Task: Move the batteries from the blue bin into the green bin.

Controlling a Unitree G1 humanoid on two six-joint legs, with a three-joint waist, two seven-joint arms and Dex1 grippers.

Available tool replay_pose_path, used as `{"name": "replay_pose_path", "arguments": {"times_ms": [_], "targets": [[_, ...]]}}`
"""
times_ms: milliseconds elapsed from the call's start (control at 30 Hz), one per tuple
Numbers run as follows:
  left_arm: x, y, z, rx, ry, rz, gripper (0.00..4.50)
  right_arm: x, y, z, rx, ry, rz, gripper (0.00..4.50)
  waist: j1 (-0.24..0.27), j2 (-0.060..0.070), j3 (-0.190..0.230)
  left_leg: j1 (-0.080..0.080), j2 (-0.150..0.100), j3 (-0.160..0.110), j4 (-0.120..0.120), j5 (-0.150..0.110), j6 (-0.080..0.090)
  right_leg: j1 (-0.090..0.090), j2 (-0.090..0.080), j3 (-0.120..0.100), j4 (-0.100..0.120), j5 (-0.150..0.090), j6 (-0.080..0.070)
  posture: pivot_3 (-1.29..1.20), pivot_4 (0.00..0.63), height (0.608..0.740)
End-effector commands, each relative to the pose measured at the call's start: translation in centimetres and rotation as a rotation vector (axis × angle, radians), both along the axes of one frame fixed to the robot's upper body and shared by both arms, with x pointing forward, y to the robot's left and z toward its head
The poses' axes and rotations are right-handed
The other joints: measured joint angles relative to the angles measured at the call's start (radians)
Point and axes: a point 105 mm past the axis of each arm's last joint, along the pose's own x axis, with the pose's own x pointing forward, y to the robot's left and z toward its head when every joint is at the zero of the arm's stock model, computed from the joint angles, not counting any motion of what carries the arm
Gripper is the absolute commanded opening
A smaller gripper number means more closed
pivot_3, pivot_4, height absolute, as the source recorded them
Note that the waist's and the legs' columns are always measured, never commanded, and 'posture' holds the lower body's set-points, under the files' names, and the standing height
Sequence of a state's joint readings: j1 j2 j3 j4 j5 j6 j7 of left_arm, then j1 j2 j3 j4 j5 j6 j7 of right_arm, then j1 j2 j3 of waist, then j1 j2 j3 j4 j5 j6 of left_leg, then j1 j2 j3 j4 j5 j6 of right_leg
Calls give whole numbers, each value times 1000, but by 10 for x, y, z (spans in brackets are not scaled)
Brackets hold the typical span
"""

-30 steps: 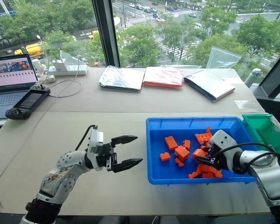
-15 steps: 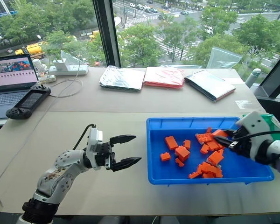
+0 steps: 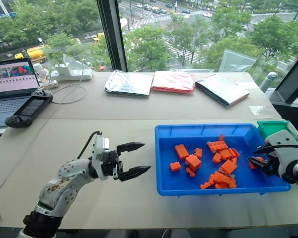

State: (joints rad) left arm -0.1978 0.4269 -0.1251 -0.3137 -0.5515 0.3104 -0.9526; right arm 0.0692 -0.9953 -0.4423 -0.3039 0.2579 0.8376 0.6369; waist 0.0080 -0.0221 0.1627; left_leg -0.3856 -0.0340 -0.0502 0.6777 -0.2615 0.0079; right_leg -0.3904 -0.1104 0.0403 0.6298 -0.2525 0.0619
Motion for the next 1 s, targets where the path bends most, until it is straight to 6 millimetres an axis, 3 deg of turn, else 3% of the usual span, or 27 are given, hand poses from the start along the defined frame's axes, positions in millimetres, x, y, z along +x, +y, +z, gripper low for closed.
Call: {"name": "replay_pose_path", "arguments": {"times_ms": [33, 100, 300, 600, 800, 900, 1000], "targets": [[-1, -1, 6, -8, -23, -5, 4500, -3, 26, 21, 45, -39, 127, 4400, 0, 0, 0, 0, 0, 0, 0, 0, 0, 0, 0, 0, 0, 0, 0, 0, 150, 740], [-1, -2, 5, -6, -20, -5, 4500, -10, 53, 17, 123, 13, 240, 4400, 0, 0, 0, 0, 0, 0, 0, 0, 0, 0, 0, 0, 0, 0, 0, 0, 150, 740], [-1, -2, 5, -8, -18, 0, 4500, -16, 80, -1, 186, 107, 351, 4400, 3, 0, 0, 0, 0, -1, 0, 0, 0, 1, 0, 0, 0, 0, 0, 0, 150, 740], [-3, -2, 4, -11, -19, 13, 4500, -11, 66, -28, 174, 170, 301, 4400, 2, 0, 0, 0, 0, 0, 0, 0, 0, 1, 0, 0, 0, 0, 0, 0, 150, 740], [-3, -1, 3, -11, -16, 22, 4500, -6, 62, -34, 184, 175, 288, 4400, 1, 0, 0, 0, 0, 0, 0, 0, 0, 1, 0, 0, 0, 0, 0, 0, 150, 740], [-3, 0, 2, -9, -16, 27, 4500, -5, 61, -35, 186, 172, 285, 3752, 1, 0, 0, 0, 0, -1, 0, 0, 0, 0, 0, 0, 0, 0, 0, 0, 150, 740], [-2, 0, 1, -8, -17, 33, 4500, -4, 60, -36, 181, 167, 286, 2674, 2, 0, 0, 0, 0, -1, 0, 0, 0, 1, 0, 0, 0, 0, 0, 0, 150, 740]]}}
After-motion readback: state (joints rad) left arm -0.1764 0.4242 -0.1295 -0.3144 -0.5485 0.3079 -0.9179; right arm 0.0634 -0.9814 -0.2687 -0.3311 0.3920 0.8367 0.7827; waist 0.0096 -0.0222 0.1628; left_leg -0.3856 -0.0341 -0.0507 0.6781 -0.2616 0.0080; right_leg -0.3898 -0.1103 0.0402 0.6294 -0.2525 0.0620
